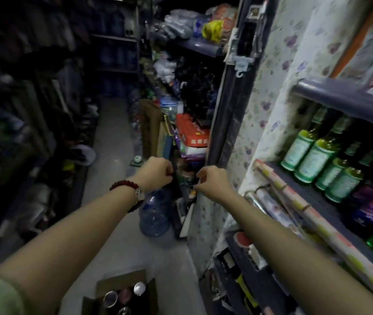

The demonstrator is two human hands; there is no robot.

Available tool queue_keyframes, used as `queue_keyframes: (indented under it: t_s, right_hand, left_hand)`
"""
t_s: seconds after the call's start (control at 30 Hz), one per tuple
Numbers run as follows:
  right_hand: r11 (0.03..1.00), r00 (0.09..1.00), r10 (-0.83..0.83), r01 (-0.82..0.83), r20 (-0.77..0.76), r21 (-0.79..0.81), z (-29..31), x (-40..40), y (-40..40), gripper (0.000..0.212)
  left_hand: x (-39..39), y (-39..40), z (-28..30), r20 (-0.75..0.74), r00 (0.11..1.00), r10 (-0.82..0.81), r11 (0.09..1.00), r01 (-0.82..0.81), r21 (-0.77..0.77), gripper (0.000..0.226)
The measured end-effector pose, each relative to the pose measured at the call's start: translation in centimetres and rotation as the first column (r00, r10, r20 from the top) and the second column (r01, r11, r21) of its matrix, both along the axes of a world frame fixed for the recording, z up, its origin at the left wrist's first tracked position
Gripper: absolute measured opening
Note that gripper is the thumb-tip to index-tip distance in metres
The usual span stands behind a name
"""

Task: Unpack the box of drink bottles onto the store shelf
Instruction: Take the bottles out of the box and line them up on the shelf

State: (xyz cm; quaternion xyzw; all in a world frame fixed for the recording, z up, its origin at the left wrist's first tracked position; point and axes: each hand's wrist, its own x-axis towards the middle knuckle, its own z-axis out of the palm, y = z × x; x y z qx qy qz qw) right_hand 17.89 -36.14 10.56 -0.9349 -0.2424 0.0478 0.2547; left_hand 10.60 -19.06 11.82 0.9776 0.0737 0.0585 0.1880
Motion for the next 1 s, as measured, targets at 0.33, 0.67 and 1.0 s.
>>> queue_keyframes:
  t_s: [0.33,0.67,1.0]
  right_hand:
    - [0.983,0.967,0.159,-0.174,-0.200,-0.062,-18.1,-4.0,7.0,0.020]
    - [0.989,0.929,0.103,-0.134,-0.355,-0.065,-43.0,-6.9,10.1,0.039]
    - [0.992,0.939,0.076,-0.106,-0.337,-0.072,-63.9,-7.6,11.9,0.037]
  left_hand:
    - [-8.8,8.0,-18.4,-0.268,0.922,0.278,0.941,-0.317,-0.116,0.033]
    - [-16.7,14.1,-42.5,-0.382,0.807,0.451,0.825,-0.540,-0.166,0.030]
    - [-17.1,15.3,-64.6,-0.338,0.822,0.459,0.812,-0.542,-0.216,0.032]
